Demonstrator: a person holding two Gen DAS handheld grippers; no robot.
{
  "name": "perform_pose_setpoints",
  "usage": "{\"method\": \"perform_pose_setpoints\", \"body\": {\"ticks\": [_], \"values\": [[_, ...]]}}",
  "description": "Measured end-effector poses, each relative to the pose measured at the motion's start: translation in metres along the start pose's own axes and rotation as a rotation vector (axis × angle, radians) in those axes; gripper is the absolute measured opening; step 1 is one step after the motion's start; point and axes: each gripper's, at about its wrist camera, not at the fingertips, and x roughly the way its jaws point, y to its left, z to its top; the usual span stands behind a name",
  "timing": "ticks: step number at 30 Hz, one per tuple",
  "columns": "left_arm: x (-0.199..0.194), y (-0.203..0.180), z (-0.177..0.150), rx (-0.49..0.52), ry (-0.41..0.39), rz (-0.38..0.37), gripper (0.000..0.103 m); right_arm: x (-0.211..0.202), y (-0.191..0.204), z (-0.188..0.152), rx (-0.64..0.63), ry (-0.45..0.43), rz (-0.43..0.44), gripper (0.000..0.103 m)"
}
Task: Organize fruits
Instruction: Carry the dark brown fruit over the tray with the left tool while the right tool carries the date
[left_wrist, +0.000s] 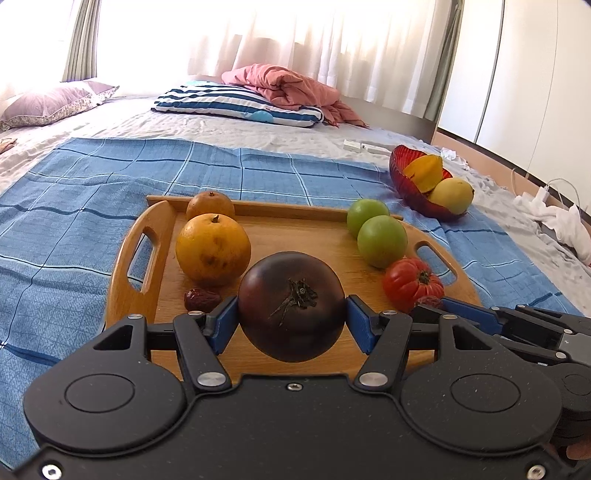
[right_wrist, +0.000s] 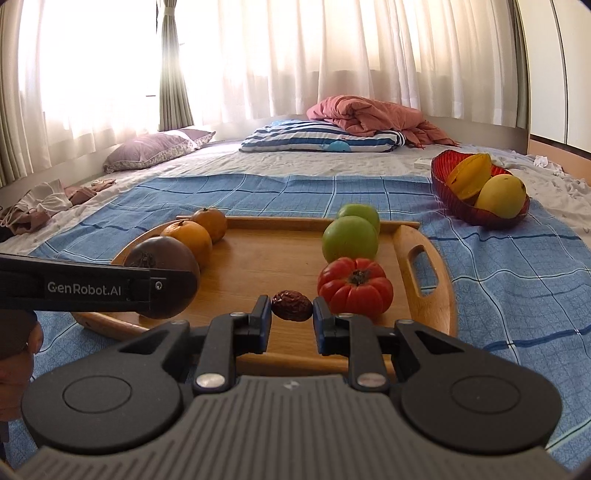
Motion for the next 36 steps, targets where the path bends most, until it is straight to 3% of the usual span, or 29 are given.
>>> {"method": "perform_pose_setpoints", "body": {"ticks": [11,36], "values": [[0.027,0.000,-0.002,-0.005,0.029,0.012,0.060,0.031,-0.001,-0.002,0.006,0.036,-0.001,0.029],[0.038,-0.001,-0.007,0.002,0.047,0.018,0.060,0.050,-0.003,-0.010,0.016,0.089,-0.017,0.030]]}}
